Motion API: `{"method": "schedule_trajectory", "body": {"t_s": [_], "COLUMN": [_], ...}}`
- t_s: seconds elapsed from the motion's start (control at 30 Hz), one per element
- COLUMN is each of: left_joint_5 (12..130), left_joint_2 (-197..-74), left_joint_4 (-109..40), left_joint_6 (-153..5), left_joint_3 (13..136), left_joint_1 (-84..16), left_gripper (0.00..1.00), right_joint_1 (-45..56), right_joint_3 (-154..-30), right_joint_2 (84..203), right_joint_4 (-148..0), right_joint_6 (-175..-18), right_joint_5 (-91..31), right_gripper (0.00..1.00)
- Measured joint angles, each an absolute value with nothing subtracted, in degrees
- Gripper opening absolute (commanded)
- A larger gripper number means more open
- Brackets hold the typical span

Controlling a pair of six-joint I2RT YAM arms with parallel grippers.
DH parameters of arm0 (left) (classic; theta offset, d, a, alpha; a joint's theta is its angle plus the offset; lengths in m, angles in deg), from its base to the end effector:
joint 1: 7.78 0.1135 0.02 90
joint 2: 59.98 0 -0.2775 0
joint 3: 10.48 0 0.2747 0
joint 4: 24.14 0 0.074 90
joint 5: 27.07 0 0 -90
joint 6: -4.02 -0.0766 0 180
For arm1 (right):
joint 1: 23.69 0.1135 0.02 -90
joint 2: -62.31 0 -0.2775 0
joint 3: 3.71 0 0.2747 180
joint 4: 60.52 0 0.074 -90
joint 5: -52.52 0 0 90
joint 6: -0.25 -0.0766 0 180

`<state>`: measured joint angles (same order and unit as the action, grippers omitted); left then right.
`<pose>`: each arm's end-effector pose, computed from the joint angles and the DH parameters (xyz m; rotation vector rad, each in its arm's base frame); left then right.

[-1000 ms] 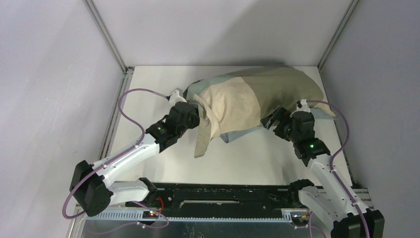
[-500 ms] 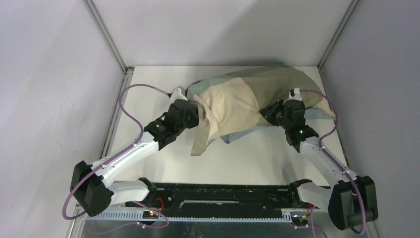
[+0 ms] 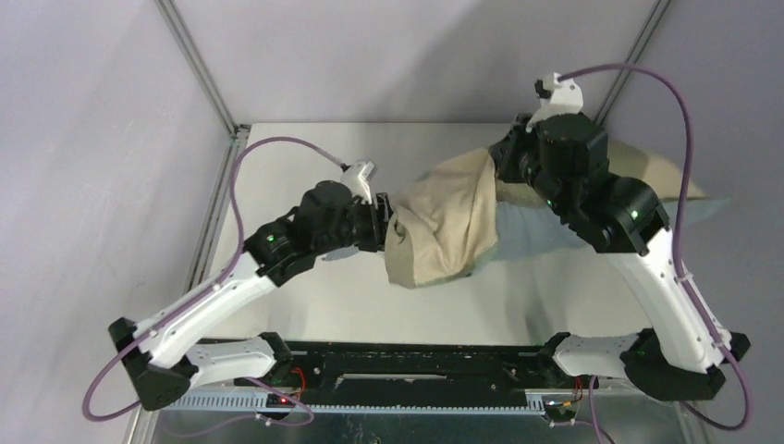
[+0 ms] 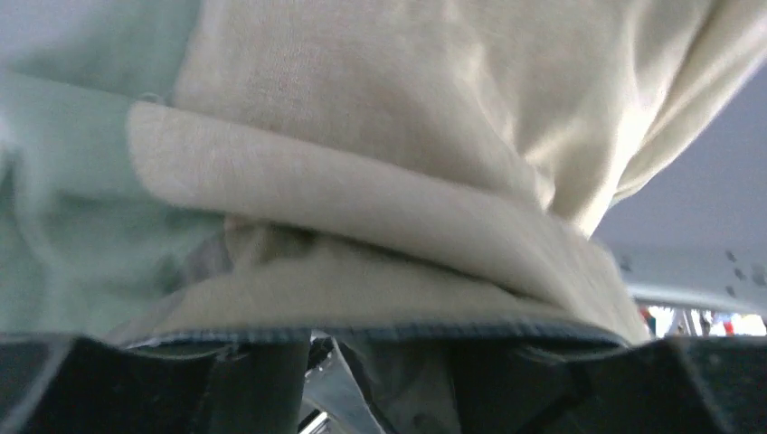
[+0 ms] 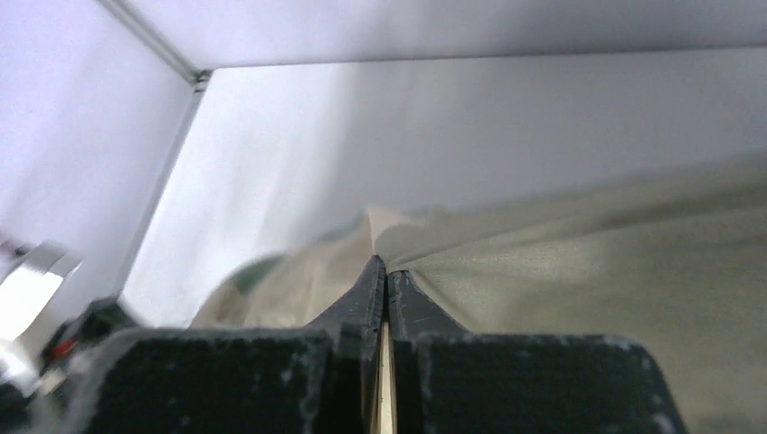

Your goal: Put the pillow into the pillowcase

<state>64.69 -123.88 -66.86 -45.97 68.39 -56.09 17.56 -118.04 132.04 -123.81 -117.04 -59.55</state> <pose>0.1955 -0.2230 0.3636 0.1800 2.1976 -0.9518 0.2120 0.1477 0.5202 0.0326 1.8975 0.4563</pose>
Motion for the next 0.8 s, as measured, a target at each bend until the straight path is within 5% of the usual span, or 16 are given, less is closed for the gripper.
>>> {"method": "schedule_trajectory", "body": {"t_s": [0.13, 0.4, 0.6, 0.8], "left_joint_5": [69.19, 69.15, 67.77, 62.28], "left_joint_2": [-118.63, -116.62, -112.80, -108.08], "left_joint_4": [-67.89, -69.47, -68.57, -69.92], "left_joint_6": [-44.29, -43.33, -42.56, -43.59], "left_joint_3": [69.01, 68.44, 61.53, 59.10], "left_joint_1": [-56.66, -51.22, -43.66, -40.84], "left_gripper": [0.78, 0.83, 0.96, 0.97], "right_joint_1": [15.51, 10.59, 12.34, 14.81], "right_joint_3": [-126.11, -136.25, -137.06, -140.18], "right_joint_2": [141.64, 178.20, 186.29, 175.84], "right_joint_4": [-126.06, -125.21, -125.54, -124.53], "right_joint_6": [-112.93, -109.76, -109.46, -107.88], "right_joint_5": [-61.12, -51.59, -47.24, -46.87], "right_gripper": [0.00, 0.00, 0.60, 0.78]}}
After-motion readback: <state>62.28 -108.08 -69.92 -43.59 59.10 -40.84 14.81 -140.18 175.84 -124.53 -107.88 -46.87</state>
